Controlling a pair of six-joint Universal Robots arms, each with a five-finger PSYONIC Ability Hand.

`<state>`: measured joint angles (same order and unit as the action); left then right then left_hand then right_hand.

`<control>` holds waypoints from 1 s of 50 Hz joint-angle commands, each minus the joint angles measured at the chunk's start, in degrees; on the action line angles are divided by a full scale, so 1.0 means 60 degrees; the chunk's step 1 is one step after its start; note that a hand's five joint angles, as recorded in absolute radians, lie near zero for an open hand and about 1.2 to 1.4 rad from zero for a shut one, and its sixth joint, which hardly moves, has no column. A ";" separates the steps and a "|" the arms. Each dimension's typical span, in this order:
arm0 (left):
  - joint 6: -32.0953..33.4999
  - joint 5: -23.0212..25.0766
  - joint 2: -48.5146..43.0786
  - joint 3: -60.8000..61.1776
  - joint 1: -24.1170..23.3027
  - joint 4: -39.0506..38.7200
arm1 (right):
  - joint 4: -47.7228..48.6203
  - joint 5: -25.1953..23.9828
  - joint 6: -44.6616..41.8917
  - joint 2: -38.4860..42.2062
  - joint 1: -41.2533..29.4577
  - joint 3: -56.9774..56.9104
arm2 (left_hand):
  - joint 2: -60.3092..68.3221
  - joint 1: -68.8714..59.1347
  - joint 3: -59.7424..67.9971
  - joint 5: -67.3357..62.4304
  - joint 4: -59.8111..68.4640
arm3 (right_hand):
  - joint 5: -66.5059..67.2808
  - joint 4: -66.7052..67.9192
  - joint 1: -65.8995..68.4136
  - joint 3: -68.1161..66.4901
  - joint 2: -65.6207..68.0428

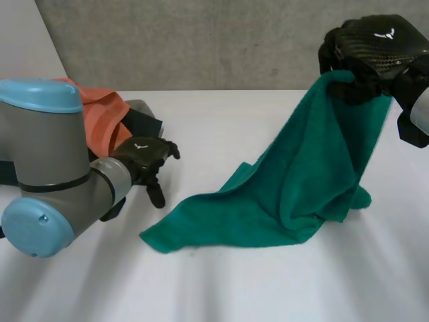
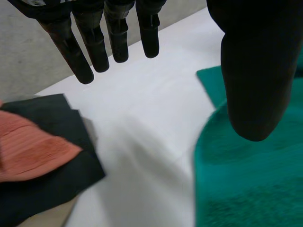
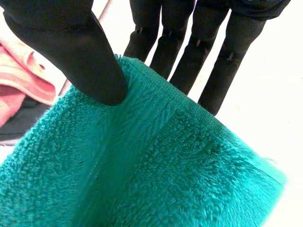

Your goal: Fold the laundry.

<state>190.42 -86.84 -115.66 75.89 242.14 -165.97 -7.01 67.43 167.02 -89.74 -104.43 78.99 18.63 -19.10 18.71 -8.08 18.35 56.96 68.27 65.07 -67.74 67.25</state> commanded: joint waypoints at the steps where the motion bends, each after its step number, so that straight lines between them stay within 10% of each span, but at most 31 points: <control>1: -0.0316 -0.0043 -0.1141 -0.0328 -0.0526 0.0150 | -0.0018 -0.0031 0.0185 -0.0644 -0.0699 -0.0610 | -0.0057 0.0135 -0.0070 -0.0034 -0.0010 | 0.2173 0.1955 0.2488 -0.2043 0.2125; 11: -0.0317 -0.0833 -0.2271 -0.1251 -0.1026 0.0371 | -0.0457 -0.0061 0.0669 -0.1347 -0.0774 -0.1475 | 0.0611 -0.0534 0.0598 -0.0703 0.0659 | 0.2173 0.1955 0.2488 -0.2043 0.2125; 16: -0.0273 -0.1288 -0.2462 -0.1661 -0.0982 0.0692 | -0.0662 0.0173 0.0567 -0.1333 0.0002 -0.1461 | 1.0043 -0.9965 1.0030 -1.0134 1.0090 | 0.2173 0.1955 0.2488 -0.2043 0.2125; 24: 0.0619 -0.1259 -0.1906 -0.2569 -0.0265 0.1265 | -0.1350 -0.0105 -0.1086 0.0422 0.1336 -0.1079 | 1.0228 -1.0150 1.0215 -1.0319 1.0275 | 0.2173 0.1955 0.2488 -0.2043 0.2125; 36: 0.3169 -0.0382 -0.2227 -0.7178 0.0688 -0.0796 | -0.1439 0.2062 -0.3008 0.4641 0.1146 -0.4181 | 1.0228 -1.0150 1.0215 -1.0319 1.0275 | 0.2173 0.1955 0.2488 -0.2043 0.2125; 42: 0.2717 0.0322 -0.2272 -0.8488 0.0732 -0.3082 | 0.0930 0.3073 -0.2175 0.5961 0.1117 -0.7332 | 1.0228 -1.0150 1.0215 -1.0319 1.0275 | 0.2173 0.1955 0.2488 -0.2043 0.2125; 50: 0.2159 -0.0145 -0.2125 -0.8166 0.0630 -0.5385 | 0.5282 0.3382 -0.0313 0.5421 0.1190 -0.6501 | 1.0228 -1.0150 1.0215 -1.0319 1.0275 | 0.2173 0.1955 0.2488 -0.2043 0.2125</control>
<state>205.35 -85.26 -128.84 24.71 246.20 -191.10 8.55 87.35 158.82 -54.35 -97.55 35.21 68.41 -66.82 68.16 -56.39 68.59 56.97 68.28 65.07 -67.91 67.25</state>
